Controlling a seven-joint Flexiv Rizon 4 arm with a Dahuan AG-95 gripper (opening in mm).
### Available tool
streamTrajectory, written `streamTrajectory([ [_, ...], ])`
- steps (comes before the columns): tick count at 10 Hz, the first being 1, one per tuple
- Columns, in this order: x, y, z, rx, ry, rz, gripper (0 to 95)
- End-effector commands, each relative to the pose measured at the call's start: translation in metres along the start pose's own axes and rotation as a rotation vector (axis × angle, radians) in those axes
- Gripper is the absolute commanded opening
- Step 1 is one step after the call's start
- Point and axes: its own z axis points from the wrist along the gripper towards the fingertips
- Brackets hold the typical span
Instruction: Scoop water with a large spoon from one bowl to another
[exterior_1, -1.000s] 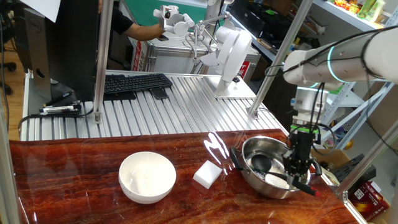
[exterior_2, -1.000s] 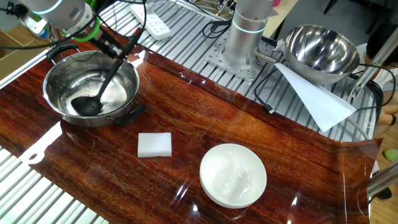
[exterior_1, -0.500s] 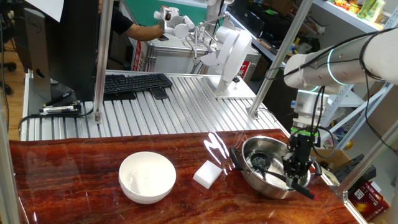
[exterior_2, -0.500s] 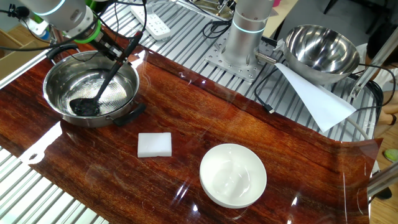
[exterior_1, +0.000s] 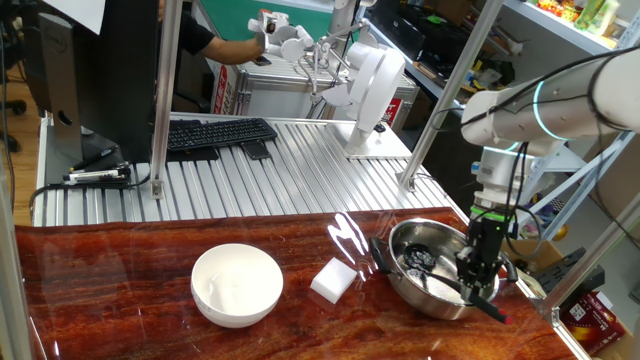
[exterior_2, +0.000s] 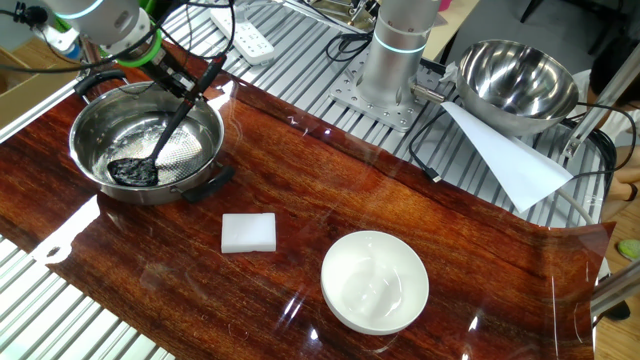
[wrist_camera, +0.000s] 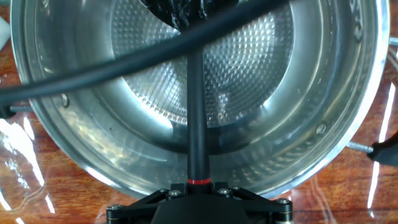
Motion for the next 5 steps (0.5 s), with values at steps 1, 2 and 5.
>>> streamTrajectory([
  [1,0.004,-0.001,-0.002,0.003,0.000,-0.003,0.0],
  [2,0.006,-0.002,-0.003,0.003,0.007,-0.004,0.0],
  [5,0.015,-0.006,-0.009,-0.003,0.028,-0.007,0.0],
])
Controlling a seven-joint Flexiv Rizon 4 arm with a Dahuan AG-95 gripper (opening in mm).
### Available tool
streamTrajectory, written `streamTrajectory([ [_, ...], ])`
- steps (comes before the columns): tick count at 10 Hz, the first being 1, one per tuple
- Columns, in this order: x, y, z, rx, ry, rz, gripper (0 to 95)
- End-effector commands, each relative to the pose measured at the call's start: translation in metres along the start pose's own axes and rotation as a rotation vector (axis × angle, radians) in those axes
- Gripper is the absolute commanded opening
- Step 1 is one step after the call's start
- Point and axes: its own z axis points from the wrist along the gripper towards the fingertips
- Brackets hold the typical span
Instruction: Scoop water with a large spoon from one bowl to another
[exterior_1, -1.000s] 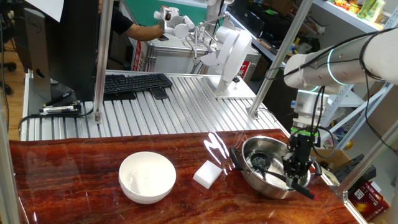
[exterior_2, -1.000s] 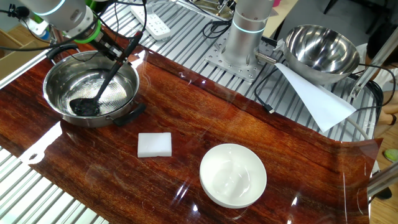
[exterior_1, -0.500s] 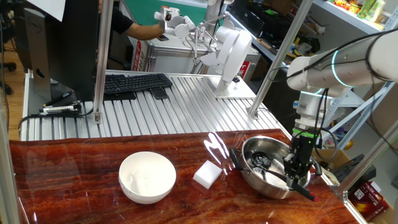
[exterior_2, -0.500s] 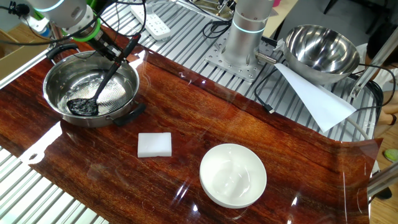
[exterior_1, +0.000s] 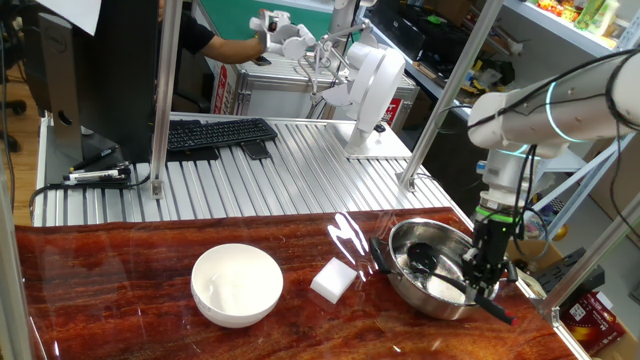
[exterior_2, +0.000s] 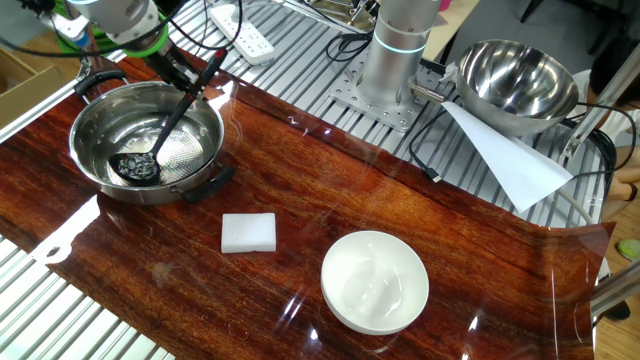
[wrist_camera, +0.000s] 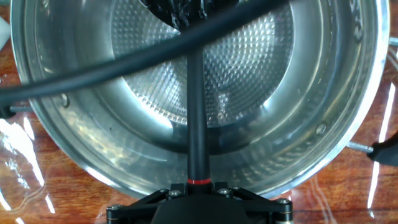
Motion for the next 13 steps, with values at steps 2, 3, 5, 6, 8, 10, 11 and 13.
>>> streamTrajectory([
  [2,0.009,-0.002,-0.005,0.001,-0.007,-0.007,0.0],
  [3,0.012,-0.002,-0.008,0.000,-0.015,-0.010,0.0],
  [5,0.017,-0.003,-0.011,0.000,-0.026,-0.018,0.0],
  [6,0.018,-0.003,-0.011,0.000,-0.030,-0.018,0.0],
  [8,0.023,-0.003,-0.014,0.002,-0.046,-0.024,0.0],
  [10,0.027,-0.004,-0.015,0.001,-0.067,-0.031,0.0],
  [11,0.028,-0.004,-0.016,0.001,-0.073,-0.033,0.0],
  [13,0.031,-0.006,-0.017,0.001,-0.085,-0.036,0.0],
])
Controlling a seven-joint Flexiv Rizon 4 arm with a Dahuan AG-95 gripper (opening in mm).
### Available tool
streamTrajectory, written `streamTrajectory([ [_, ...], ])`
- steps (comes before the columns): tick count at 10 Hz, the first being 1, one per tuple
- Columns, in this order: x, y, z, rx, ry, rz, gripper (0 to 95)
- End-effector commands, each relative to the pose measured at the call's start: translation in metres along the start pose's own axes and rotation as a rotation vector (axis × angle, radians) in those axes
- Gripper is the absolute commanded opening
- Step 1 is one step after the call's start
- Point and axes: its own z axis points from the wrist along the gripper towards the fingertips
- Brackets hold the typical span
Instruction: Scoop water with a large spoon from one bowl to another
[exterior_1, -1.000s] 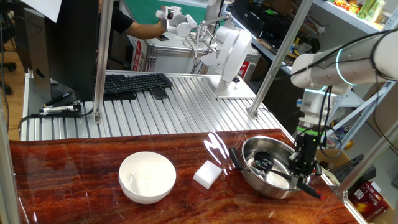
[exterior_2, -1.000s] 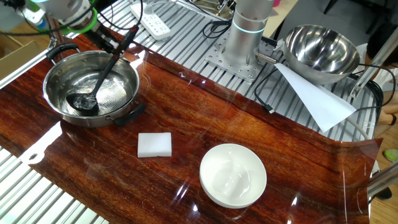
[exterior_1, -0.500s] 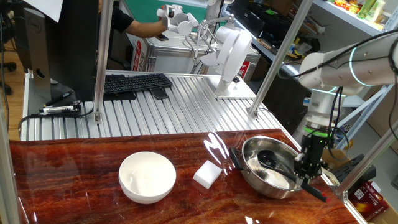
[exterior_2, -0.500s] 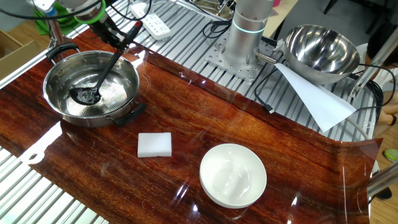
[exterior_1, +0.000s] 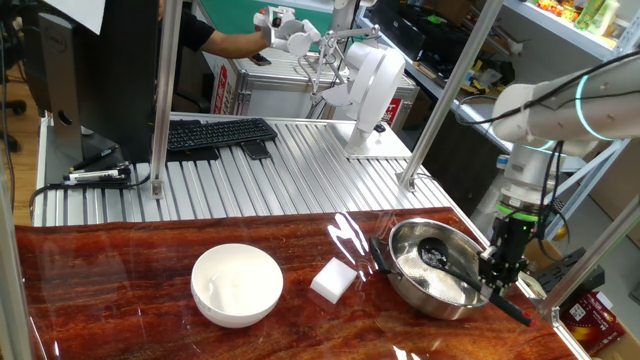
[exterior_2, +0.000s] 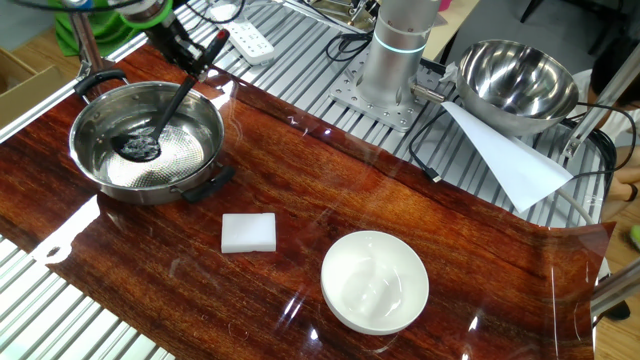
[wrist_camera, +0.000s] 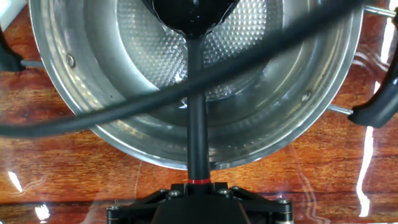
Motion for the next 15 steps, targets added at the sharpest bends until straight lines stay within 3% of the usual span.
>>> streamTrajectory([
  [1,-0.0016,-0.0019,-0.0014,-0.003,-0.002,-0.003,0.0],
  [6,0.0053,-0.0010,-0.0055,0.015,-0.010,-0.005,0.0],
  [7,0.0056,-0.0003,-0.0058,0.031,0.014,0.004,0.0],
  [10,0.0052,0.0001,-0.0054,0.045,0.102,0.029,0.0],
  [11,0.0052,0.0001,-0.0054,0.045,0.118,0.033,0.0],
  [12,0.0052,0.0002,-0.0053,0.042,0.148,0.046,0.0],
  [14,0.0052,0.0002,-0.0053,-0.005,0.198,0.065,0.0],
  [15,0.0052,0.0004,-0.0051,-0.008,0.221,0.067,0.0],
])
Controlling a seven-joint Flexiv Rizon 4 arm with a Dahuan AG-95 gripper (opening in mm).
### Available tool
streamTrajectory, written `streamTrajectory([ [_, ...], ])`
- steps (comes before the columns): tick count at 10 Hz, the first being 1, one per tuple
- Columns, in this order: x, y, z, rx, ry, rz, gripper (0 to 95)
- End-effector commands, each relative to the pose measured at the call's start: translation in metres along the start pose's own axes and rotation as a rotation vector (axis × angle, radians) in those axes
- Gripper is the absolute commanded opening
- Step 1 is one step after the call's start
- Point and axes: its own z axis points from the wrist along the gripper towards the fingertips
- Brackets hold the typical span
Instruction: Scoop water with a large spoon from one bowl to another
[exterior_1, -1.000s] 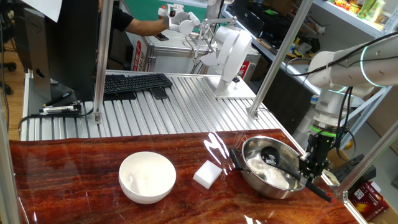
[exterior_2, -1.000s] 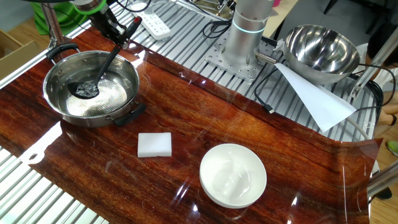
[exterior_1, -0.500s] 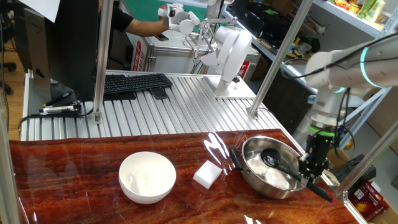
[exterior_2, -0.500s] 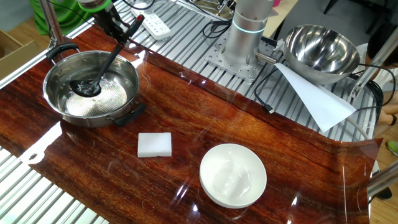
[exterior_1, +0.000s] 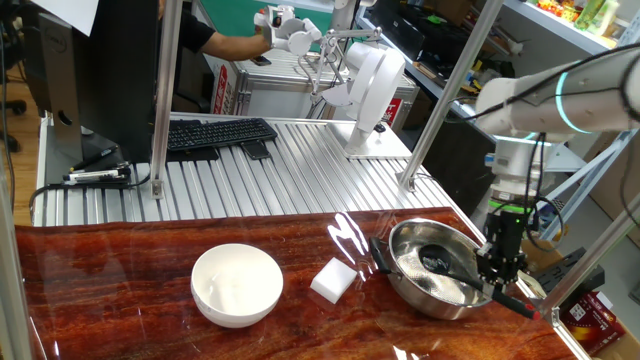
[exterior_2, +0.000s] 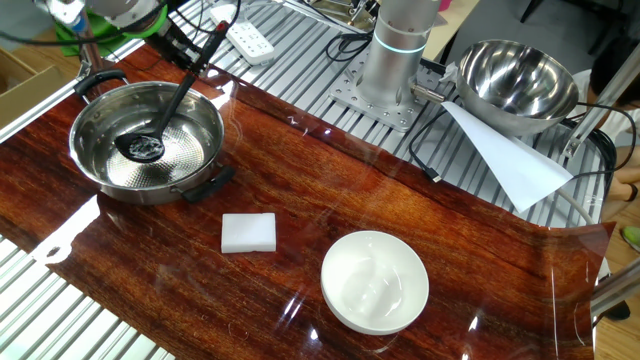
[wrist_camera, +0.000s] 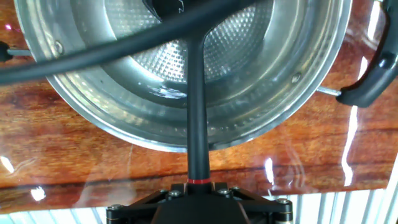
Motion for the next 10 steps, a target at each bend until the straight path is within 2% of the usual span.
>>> streamTrajectory([
  [1,-0.0006,0.0001,-0.0009,-0.035,0.059,0.008,0.0],
  [2,-0.0011,0.0005,-0.0007,-0.045,0.074,0.013,0.0],
  [4,-0.0014,0.0008,-0.0004,-0.086,0.097,0.021,0.0],
  [5,-0.0014,0.0009,-0.0003,-0.088,0.098,0.021,0.0],
  [7,-0.0025,0.0015,0.0004,-0.108,0.103,0.018,0.0],
  [10,-0.0073,0.0025,0.0038,-0.103,0.099,0.017,0.0],
])
